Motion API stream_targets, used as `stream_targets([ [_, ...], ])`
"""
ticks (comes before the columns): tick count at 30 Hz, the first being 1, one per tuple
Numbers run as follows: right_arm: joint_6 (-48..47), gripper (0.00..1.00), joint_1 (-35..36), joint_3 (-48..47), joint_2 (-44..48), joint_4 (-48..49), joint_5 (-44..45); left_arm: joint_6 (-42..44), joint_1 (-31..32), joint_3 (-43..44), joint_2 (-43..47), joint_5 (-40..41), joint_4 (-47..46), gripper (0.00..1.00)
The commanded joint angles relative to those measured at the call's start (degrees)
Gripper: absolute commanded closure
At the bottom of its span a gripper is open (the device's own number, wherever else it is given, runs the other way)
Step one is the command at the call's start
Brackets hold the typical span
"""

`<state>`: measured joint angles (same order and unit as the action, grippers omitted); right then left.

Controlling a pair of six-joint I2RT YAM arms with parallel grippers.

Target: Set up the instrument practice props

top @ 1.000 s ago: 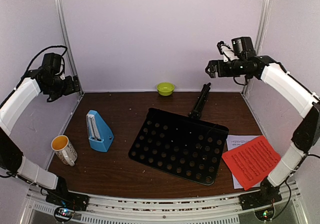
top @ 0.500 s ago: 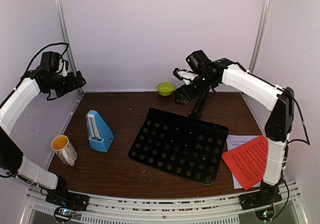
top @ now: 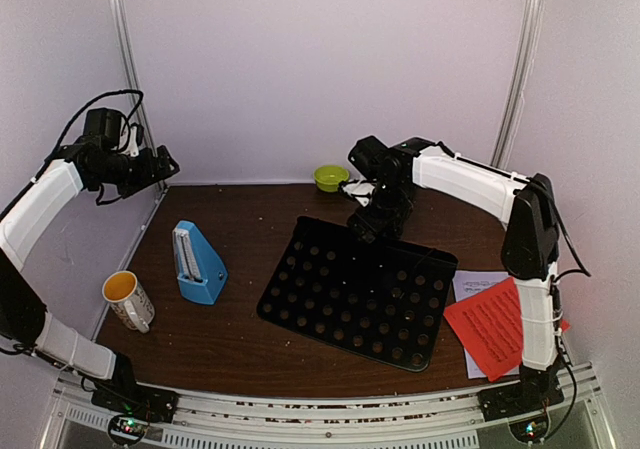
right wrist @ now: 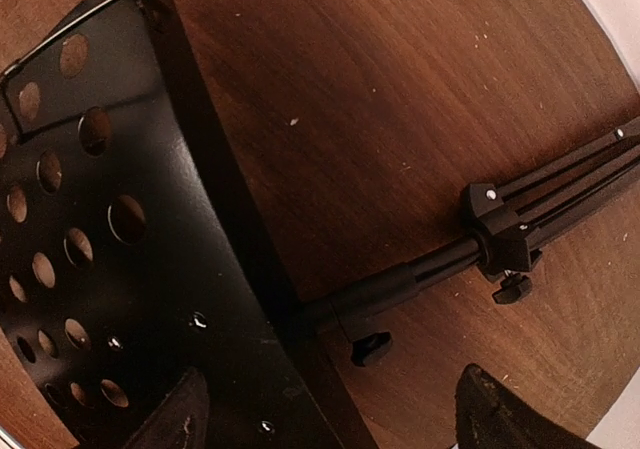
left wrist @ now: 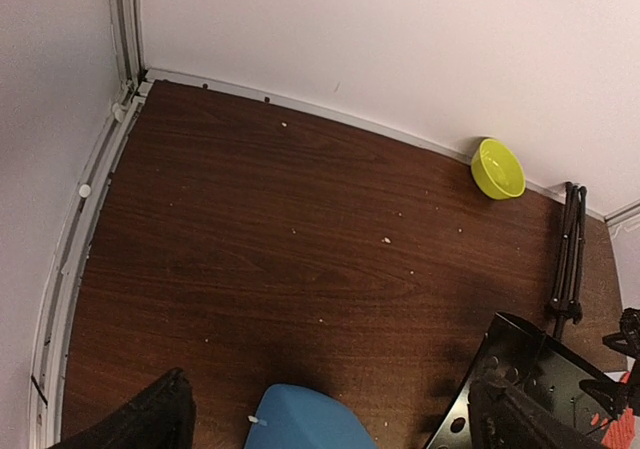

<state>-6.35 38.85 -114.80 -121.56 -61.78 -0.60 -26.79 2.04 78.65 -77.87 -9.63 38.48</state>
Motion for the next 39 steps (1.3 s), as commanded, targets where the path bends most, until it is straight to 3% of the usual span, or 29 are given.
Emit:
stream_targets([
  [1, -0.6, 0.17, 0.4, -2.3, -1.7, -1.3, 4.4, 1.2, -0.6, 0.7, -1.0, -1.3, -3.5, 0.02],
  [17, -3.2, 0.51, 0.7, -0.6, -5.4, -0.3, 7.5, 1.1, -0.6, -0.6, -1.0, -1.8, -3.4, 0.02],
  [33, -2.3, 1.0, 0.3, -3.2, -4.9, 1.0, 3.5, 1.2, -0.6, -0.7, 0.8, -0.9, -2.5, 0.02],
  [39, -0.3, 1.0, 0.1, -7.9, -3.0, 1.2, 3.4, 0.6, -0.6, -1.6, 2.5, -0.8, -4.2, 0.02],
])
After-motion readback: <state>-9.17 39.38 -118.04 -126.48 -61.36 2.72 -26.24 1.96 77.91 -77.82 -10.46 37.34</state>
